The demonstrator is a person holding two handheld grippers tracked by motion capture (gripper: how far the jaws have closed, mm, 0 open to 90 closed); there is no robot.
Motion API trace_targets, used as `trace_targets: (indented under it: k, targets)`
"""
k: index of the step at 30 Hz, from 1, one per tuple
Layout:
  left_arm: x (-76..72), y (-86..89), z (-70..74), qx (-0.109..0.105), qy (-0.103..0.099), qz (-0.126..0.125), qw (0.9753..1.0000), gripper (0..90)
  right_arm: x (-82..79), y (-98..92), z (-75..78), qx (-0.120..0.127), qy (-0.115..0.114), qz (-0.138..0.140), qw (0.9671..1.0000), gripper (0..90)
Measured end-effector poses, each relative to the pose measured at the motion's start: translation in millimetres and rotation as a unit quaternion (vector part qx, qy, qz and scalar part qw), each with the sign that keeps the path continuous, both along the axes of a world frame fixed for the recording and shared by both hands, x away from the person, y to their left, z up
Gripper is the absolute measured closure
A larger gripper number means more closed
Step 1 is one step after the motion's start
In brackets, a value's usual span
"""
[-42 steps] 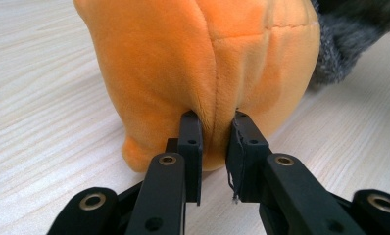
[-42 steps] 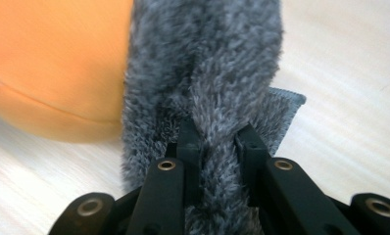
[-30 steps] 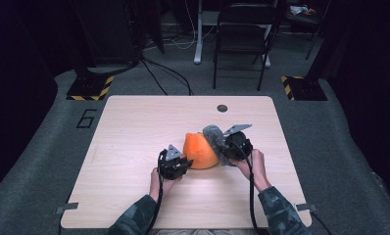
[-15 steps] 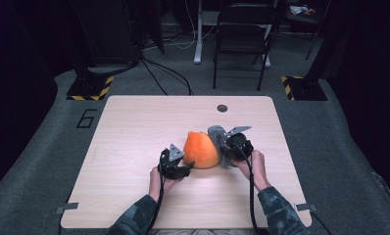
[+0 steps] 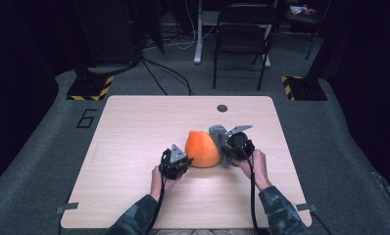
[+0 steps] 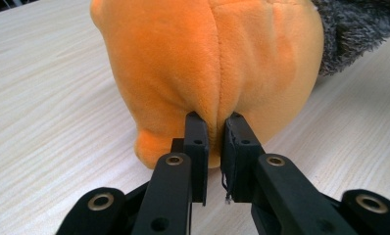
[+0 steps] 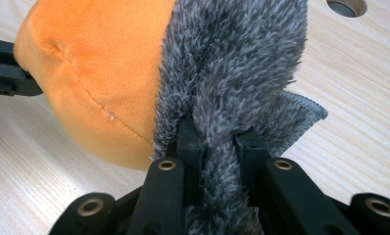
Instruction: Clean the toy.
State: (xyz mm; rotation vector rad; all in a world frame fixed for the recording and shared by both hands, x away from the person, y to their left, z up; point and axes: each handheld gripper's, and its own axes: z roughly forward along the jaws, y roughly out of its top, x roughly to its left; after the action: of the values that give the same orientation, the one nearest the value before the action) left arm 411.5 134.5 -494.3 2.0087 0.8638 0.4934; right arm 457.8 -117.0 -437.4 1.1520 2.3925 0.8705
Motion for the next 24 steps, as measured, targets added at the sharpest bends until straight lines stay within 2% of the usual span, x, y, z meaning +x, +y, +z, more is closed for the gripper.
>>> trace_targets:
  k: [3, 5, 7, 9, 10, 14, 16, 21, 24]
  targets:
    - [-1.6, -0.8, 3.3, -0.005, -0.005, -0.006, 1.0, 83.3, -0.3, -1.5, 3.1, -0.001, 0.002, -0.004, 1.0, 77.1]
    - [-3.1, -1.0, 6.1, 0.001, -0.014, -0.008, 0.9999, 83.4, -0.9, -2.2, 6.2, 0.002, 0.001, -0.008, 1.0, 77.2]
    - [-4.9, -0.7, 9.0, -0.002, -0.015, -0.013, 0.9998, 83.6, -2.4, -3.5, 11.1, 0.002, -0.004, -0.011, 0.9999, 77.1]
    - [-6.6, -1.5, 10.7, 0.002, -0.023, -0.016, 0.9996, 83.6, -4.2, -5.5, 18.2, 0.014, -0.011, -0.009, 0.9998, 77.2]
    - [-7.6, -2.0, 11.3, -0.001, -0.019, -0.018, 0.9996, 83.6, -5.9, -5.5, 22.4, 0.021, -0.014, -0.009, 0.9996, 77.2]
    - [-11.0, -4.5, 14.2, 0.003, -0.024, -0.028, 0.9993, 83.7, -15.1, 0.8, 38.1, 0.049, -0.028, 0.016, 0.9983, 77.1]
    - [-13.6, -6.3, 15.8, 0.0, -0.024, -0.031, 0.9992, 83.7, -20.1, 6.9, 42.3, 0.053, -0.035, 0.031, 0.9975, 77.1]
    - [-17.8, -8.2, 18.0, -0.005, -0.026, -0.036, 0.999, 83.8, -29.7, 27.3, 43.5, 0.051, -0.041, 0.064, 0.9958, 77.1]
    - [-16.1, -7.3, 15.8, -0.006, -0.02, -0.036, 0.9991, 83.8, -28.6, 32.3, 37.8, 0.04, -0.043, 0.061, 0.9964, 77.1]
